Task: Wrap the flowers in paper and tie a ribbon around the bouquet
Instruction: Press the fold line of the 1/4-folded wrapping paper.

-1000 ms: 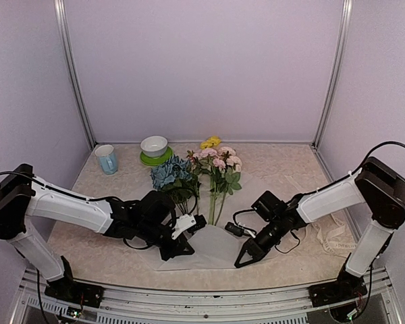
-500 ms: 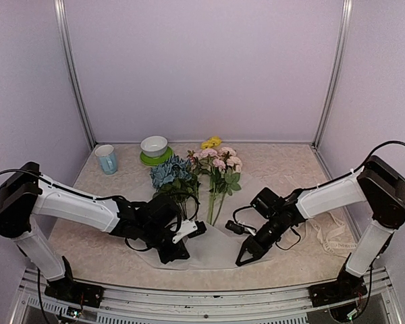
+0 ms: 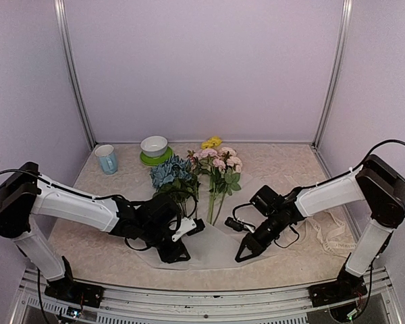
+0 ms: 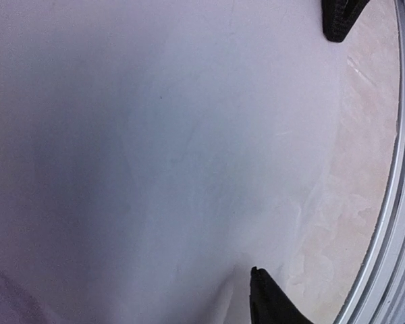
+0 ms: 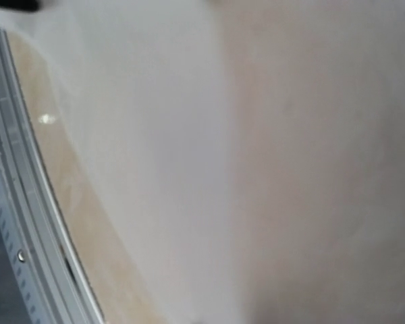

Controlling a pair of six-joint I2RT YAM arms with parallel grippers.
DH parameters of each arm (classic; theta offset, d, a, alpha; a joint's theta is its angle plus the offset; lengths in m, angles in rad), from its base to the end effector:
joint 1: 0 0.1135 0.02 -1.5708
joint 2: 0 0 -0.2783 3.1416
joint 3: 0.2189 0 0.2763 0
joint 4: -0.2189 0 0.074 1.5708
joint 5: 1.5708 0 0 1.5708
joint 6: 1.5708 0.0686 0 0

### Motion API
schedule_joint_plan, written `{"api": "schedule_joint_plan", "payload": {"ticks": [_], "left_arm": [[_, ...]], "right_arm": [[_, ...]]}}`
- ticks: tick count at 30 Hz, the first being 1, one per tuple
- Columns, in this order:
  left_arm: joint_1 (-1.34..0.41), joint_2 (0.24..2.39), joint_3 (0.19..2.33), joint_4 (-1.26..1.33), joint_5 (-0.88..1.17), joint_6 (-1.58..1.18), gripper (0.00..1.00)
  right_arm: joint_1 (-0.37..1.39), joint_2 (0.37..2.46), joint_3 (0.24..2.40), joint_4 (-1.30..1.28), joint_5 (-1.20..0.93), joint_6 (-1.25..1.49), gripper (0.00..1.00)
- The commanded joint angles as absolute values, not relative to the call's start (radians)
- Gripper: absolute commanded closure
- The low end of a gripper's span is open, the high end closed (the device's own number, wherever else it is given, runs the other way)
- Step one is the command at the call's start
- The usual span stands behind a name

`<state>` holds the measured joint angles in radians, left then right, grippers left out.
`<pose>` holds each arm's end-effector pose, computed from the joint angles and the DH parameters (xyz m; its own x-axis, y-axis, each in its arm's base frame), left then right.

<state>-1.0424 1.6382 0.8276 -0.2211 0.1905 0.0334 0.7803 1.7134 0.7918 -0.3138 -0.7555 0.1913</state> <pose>0.1605 -0.3007 0.1157 -0.4024 0.7544 -0.5185 0.9110 0.3861 -0.1453 0.1881 0.2523 0.0934 -0.7867 -0.5840 -0.2000 -0.5326 0.4784 0.6982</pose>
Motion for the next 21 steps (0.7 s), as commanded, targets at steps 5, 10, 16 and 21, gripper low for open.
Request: {"api": "schedule_joint_plan", "payload": {"ticks": [5, 10, 16, 21], "left_arm": [[-1.213, 1.397, 0.850, -0.119, -0.130, 0.152, 0.33], [-1.241, 1.442, 0.871, -0.078, 0.047, 0.157, 0.53], [-1.238, 1.702, 1.002, -0.220, 0.117, 0.193, 0.75], [-1.187, 1.778, 1.018, -0.271, 0.100, 0.167, 0.79]], "right_arm": [[0.772, 1.763, 0.818, -0.312, -0.762, 0.203, 1.00], [0.769, 1.771, 0.820, -0.313, -0.762, 0.213, 1.00], [0.761, 1.776, 0.820, -0.316, -0.750, 0.223, 1.00], [0.759, 1.775, 0.807, -0.311, -0.751, 0.221, 1.00]]}}
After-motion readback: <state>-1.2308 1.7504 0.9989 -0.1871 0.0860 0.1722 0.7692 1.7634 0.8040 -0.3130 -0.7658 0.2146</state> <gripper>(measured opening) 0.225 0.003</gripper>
